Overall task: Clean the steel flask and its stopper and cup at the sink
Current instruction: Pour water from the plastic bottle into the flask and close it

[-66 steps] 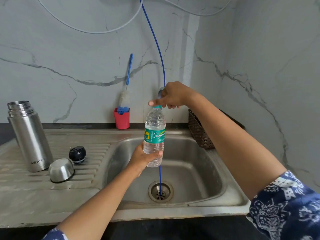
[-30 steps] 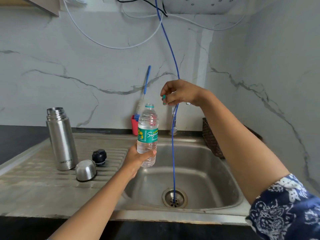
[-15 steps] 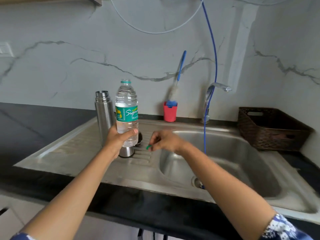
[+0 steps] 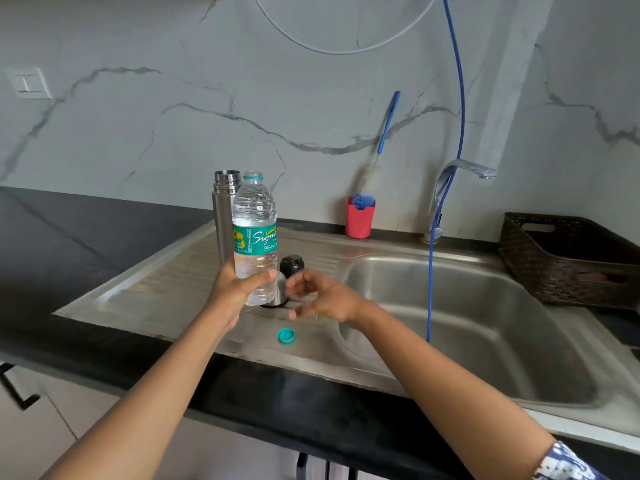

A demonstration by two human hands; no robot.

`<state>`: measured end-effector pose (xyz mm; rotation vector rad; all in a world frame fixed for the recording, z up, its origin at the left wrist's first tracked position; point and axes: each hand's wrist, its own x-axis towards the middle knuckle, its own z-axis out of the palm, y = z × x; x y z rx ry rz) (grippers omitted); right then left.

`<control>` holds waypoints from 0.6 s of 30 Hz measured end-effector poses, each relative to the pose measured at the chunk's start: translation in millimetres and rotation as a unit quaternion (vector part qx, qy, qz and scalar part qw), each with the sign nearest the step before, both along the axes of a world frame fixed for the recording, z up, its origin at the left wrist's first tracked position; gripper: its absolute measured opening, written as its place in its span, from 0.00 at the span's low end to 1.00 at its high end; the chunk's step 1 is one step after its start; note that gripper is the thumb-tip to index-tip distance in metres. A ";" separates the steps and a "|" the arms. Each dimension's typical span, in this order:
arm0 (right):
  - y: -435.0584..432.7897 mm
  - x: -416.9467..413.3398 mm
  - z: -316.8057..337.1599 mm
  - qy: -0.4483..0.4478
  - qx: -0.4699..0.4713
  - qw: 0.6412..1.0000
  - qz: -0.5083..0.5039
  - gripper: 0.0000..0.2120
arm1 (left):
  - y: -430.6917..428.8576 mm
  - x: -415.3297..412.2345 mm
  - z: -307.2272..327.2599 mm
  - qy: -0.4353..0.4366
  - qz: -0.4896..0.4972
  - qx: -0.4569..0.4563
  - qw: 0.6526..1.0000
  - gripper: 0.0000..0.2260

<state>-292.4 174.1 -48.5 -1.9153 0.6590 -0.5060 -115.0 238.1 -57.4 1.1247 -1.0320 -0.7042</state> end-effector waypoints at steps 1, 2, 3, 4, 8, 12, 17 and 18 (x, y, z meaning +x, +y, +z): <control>-2.7 0.8 8.5 -0.042 0.018 0.999 -0.018 0.21 | -0.5 -0.5 -0.3 0.002 -0.004 -0.001 1.000 0.22; -4.9 3.3 16.9 -0.079 0.034 0.996 -0.032 0.21 | -1.1 -1.4 0.0 0.003 -0.008 -0.001 1.000 0.25; -6.1 6.2 24.8 -0.105 0.042 0.993 -0.038 0.22 | -1.3 -2.3 0.0 0.003 -0.009 -0.002 1.000 0.28; -7.8 10.2 32.6 -0.122 0.045 0.991 -0.037 0.23 | -2.0 -3.5 1.1 0.002 -0.011 -0.005 1.000 0.30; -7.4 19.6 60.1 -0.136 0.028 0.990 -0.008 0.26 | -4.7 -8.5 2.5 0.006 -0.018 -0.009 1.000 0.30; -9.4 26.1 77.7 -0.137 0.030 0.990 -0.013 0.27 | -6.2 -13.9 1.5 0.007 -0.026 -0.001 1.000 0.32; -13.0 32.8 104.8 -0.085 0.033 0.996 -0.002 0.34 | -6.6 -25.4 -5.5 0.001 -0.043 0.019 0.999 0.33; -13.8 31.7 109.4 -0.074 0.034 0.997 0.002 0.34 | -7.8 -27.0 -7.0 0.000 -0.045 0.026 0.999 0.34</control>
